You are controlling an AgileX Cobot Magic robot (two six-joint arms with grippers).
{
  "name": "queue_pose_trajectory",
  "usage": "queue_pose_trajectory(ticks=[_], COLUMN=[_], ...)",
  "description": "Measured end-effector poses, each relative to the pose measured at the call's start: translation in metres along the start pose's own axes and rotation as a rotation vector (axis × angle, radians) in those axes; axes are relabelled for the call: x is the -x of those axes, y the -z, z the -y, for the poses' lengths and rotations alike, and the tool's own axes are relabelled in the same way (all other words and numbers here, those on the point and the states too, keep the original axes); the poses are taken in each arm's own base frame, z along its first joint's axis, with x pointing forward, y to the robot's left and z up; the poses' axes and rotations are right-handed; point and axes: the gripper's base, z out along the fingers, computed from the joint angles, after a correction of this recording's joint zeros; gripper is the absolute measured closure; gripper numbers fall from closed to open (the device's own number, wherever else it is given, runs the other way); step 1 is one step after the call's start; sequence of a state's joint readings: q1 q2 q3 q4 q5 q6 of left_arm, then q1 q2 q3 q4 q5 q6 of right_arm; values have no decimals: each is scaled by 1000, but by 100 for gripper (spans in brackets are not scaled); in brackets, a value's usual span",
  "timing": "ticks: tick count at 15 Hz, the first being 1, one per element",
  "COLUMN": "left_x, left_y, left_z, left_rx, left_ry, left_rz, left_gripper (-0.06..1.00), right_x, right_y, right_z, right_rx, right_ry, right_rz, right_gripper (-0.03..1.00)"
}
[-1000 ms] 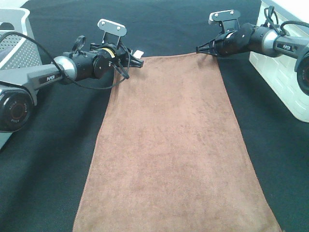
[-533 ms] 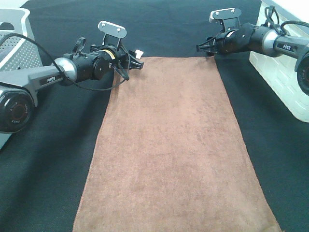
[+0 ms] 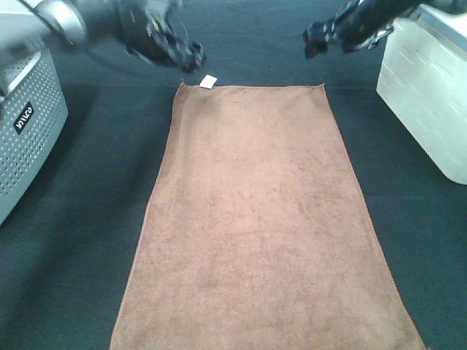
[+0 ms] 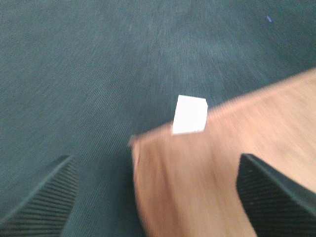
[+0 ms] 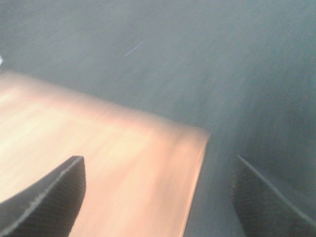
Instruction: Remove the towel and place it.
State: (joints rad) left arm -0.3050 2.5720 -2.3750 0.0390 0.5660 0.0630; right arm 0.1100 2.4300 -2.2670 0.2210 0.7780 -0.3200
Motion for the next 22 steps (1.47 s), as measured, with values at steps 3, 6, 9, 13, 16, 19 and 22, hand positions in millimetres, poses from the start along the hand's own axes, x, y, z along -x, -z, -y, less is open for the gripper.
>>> queue_pose_trajectory(ticks=[3, 6, 9, 13, 16, 19, 22], left_x=[35, 52, 59, 46, 10, -31, -66], left_y=[90, 157, 217, 268, 320, 385, 422], left_z=[-15, -75, -133, -126, -106, -81, -64], left_rx=[0, 81, 167, 143, 142, 167, 184], left_ry=[21, 143, 244, 298, 306, 340, 348], left_rz=[-234, -266, -219, -251, -331, -259, -182], left_gripper=[8, 8, 8, 8, 8, 8, 8], right_x=[18, 26, 12, -42, -109, -188, -239], right_y=[91, 191, 252, 300, 337, 379, 396], right_z=[-14, -1, 29, 6, -31, -67, -88], right_rx=[24, -94, -184, -180, -124, -138, -156], right_ry=[-28, -119, -232, -288, -321, -311, -304], right_rz=[-63, 1, 17, -59, -109, -74, -17], right_gripper=[23, 23, 23, 23, 23, 23, 23])
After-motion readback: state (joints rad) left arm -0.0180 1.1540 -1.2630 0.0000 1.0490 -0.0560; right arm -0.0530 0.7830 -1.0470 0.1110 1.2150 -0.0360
